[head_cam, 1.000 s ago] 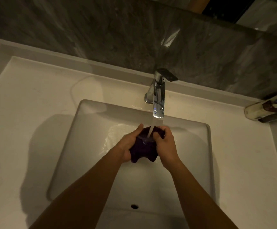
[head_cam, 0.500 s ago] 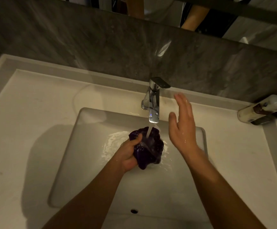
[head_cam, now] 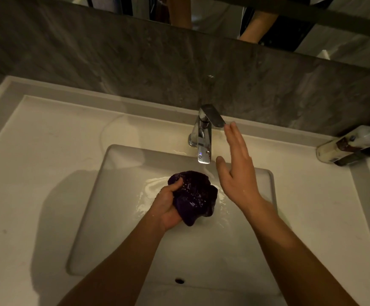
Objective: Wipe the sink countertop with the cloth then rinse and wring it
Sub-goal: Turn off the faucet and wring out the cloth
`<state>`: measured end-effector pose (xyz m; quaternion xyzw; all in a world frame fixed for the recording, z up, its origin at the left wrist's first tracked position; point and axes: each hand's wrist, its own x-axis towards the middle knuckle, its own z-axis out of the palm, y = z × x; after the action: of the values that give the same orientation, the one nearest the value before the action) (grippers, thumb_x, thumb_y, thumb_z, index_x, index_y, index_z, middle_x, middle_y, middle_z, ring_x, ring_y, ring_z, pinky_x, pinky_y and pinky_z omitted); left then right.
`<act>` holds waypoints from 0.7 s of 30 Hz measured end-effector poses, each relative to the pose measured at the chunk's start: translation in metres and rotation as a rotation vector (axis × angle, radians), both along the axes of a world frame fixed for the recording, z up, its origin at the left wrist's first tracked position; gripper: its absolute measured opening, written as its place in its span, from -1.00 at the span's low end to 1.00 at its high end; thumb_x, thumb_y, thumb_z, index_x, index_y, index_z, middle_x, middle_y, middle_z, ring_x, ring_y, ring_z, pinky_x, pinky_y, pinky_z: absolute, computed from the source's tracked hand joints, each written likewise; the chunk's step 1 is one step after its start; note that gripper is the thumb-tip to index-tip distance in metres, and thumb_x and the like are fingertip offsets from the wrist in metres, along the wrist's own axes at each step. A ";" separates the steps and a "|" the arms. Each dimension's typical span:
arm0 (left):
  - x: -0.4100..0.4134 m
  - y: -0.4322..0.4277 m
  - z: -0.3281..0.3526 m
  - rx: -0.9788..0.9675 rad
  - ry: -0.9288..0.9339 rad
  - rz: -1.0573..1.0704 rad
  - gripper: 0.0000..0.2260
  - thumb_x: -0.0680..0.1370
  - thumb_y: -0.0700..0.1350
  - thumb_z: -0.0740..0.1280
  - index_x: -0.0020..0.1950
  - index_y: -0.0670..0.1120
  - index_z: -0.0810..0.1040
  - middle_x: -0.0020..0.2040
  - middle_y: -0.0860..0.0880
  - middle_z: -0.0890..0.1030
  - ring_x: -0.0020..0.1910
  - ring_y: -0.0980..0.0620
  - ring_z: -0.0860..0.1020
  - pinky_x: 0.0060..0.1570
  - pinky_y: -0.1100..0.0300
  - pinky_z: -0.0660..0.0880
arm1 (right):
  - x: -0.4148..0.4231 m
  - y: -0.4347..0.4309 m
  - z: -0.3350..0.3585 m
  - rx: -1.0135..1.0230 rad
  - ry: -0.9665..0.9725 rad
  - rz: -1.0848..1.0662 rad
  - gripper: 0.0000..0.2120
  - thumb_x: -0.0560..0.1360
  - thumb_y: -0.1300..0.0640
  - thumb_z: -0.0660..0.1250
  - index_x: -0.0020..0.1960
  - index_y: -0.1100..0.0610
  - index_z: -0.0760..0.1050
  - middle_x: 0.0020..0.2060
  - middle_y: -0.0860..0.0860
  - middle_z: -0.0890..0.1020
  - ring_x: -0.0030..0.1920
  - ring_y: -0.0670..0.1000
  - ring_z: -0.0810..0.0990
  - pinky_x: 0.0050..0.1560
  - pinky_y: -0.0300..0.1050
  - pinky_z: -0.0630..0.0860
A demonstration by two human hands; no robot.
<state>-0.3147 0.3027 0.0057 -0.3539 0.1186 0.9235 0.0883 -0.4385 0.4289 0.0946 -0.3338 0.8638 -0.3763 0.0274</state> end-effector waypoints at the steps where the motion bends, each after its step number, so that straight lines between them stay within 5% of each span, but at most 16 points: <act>1: 0.000 0.000 0.001 0.011 0.016 0.010 -0.63 0.65 -0.04 0.28 0.37 -0.21 0.55 0.30 -0.30 0.62 0.33 -0.32 0.55 0.43 -0.32 0.34 | 0.008 0.006 -0.008 -0.086 -0.114 -0.064 -0.38 0.63 0.17 0.30 0.62 -0.06 0.16 0.59 -0.20 0.20 0.54 -0.10 0.30 0.40 -0.13 0.35; 5: -0.001 0.003 0.002 0.078 0.058 0.056 -0.54 0.64 0.04 0.27 0.44 -0.21 0.51 0.37 -0.29 0.57 0.37 -0.30 0.53 0.46 -0.28 0.32 | 0.048 0.032 -0.054 -0.224 -0.646 -0.387 -0.59 0.52 -0.17 0.43 0.22 0.07 0.52 0.15 0.01 0.64 0.21 0.08 0.61 0.21 0.01 0.59; 8: -0.001 0.012 0.008 0.181 0.072 0.066 -0.35 0.60 0.31 0.23 0.39 -0.22 0.56 0.38 -0.33 0.55 0.37 -0.34 0.52 0.44 -0.34 0.30 | 0.066 0.039 -0.082 -0.327 -0.984 -0.443 -0.33 0.33 -0.41 0.47 0.06 0.17 0.57 0.03 0.17 0.69 0.14 0.21 0.65 0.25 0.22 0.57; 11: 0.000 0.025 0.013 0.230 0.018 0.097 -0.34 0.62 0.30 0.18 0.36 -0.24 0.58 0.34 -0.34 0.57 0.34 -0.32 0.54 0.39 -0.29 0.37 | 0.071 0.031 -0.079 -0.544 -1.173 -0.396 -0.50 0.50 -0.14 0.44 0.26 0.20 0.57 0.17 0.20 0.69 0.23 0.21 0.66 0.25 0.16 0.58; 15: -0.002 0.031 0.013 0.110 -0.087 0.077 -0.64 0.56 -0.06 0.27 0.19 -0.25 0.67 0.23 -0.26 0.66 0.19 -0.25 0.62 0.22 -0.13 0.54 | 0.059 0.020 -0.072 -0.726 -1.367 -0.463 -0.58 0.54 0.15 0.42 0.33 0.32 0.51 0.27 0.34 0.61 0.29 0.33 0.59 0.34 0.28 0.51; 21: 0.006 0.024 0.004 0.009 -0.123 -0.171 -0.67 0.26 -0.35 0.09 -0.04 -0.17 0.44 -0.07 -0.21 0.59 0.04 -0.25 0.59 -0.01 -0.15 0.63 | 0.040 0.025 -0.052 -0.932 -1.637 -0.305 -0.51 0.51 0.19 0.11 0.36 0.35 0.52 0.25 0.26 0.63 0.26 0.24 0.59 0.41 0.16 0.41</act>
<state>-0.3087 0.3270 0.0092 -0.3981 0.1387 0.8896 0.1755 -0.3984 0.4537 0.0424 0.1720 0.3742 -0.7989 0.4383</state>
